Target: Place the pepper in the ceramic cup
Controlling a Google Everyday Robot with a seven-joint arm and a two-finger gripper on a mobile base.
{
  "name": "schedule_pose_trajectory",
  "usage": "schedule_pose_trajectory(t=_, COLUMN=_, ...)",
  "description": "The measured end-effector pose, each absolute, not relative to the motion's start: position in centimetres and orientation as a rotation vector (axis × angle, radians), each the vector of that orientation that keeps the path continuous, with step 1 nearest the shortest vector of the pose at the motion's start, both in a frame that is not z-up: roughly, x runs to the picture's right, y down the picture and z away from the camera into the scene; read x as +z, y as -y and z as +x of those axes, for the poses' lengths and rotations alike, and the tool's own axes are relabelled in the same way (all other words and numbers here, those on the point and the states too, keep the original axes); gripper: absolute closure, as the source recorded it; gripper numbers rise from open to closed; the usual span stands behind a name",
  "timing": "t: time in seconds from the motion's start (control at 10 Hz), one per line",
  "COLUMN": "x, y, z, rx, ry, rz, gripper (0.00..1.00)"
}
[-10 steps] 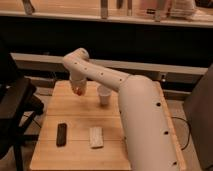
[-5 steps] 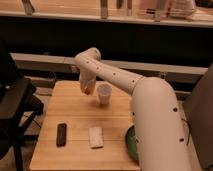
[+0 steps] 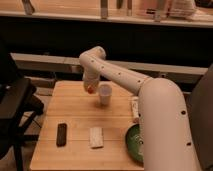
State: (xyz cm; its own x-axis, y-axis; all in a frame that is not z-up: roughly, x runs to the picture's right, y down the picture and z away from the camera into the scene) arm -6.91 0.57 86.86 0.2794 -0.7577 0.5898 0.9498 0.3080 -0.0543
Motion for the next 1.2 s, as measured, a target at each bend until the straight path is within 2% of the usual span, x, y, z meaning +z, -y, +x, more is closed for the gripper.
schedule_pose_trajectory(t=1.2, x=86.2, y=-0.4, z=-0.7, rx=-1.070, ry=0.487, rz=-0.419, gripper=0.96)
